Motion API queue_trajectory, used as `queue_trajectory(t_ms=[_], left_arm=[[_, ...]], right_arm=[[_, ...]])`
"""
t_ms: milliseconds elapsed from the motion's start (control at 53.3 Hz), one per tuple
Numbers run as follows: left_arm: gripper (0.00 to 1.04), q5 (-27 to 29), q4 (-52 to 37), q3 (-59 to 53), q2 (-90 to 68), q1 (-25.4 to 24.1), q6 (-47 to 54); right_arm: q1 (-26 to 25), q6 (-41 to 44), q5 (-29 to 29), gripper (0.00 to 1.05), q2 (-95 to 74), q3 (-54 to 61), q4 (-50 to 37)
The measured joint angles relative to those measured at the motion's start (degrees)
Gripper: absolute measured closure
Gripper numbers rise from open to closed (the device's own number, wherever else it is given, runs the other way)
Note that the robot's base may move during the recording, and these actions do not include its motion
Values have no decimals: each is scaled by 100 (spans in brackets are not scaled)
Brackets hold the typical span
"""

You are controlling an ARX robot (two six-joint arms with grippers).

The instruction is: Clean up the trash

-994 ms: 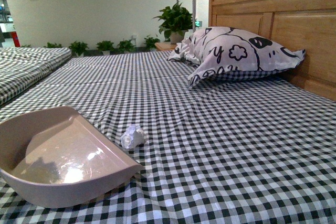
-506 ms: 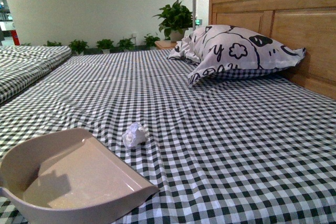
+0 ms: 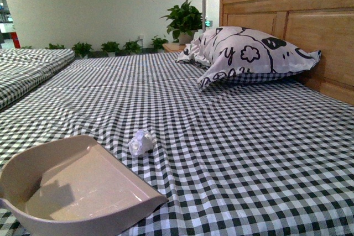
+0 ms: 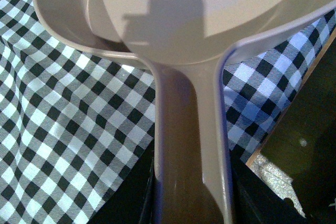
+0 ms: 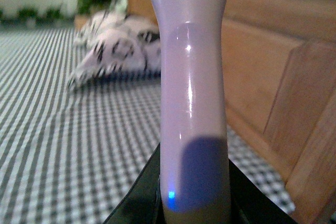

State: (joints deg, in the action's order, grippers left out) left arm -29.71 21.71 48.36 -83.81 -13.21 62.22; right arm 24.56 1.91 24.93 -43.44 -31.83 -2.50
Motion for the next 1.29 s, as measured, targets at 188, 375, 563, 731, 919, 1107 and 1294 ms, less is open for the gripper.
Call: queue_trajectory(t_ms=[188, 375, 563, 731, 919, 1107, 1294], left_arm=[[77, -4, 0, 7, 0, 0, 0], [77, -4, 0, 7, -2, 0, 2], [77, -4, 0, 7, -4, 0, 2], [77, -4, 0, 7, -7, 0, 2], [77, -4, 0, 7, -9, 0, 4], [77, -4, 0, 7, -11, 0, 4], [77, -4, 0, 7, -11, 0, 7]], right_arm=[[186, 98, -750, 85, -1493, -898, 776], [229, 339, -973, 85, -3397, -2006, 461], [350, 533, -955, 86, -4955, -3176, 376], [455, 531, -927, 86, -6057, -3952, 721], [568, 584, -796, 86, -6806, -4494, 960], [697, 577, -761, 86, -7222, -4885, 1056], [835, 566, -761, 86, -7512, -5200, 1241]])
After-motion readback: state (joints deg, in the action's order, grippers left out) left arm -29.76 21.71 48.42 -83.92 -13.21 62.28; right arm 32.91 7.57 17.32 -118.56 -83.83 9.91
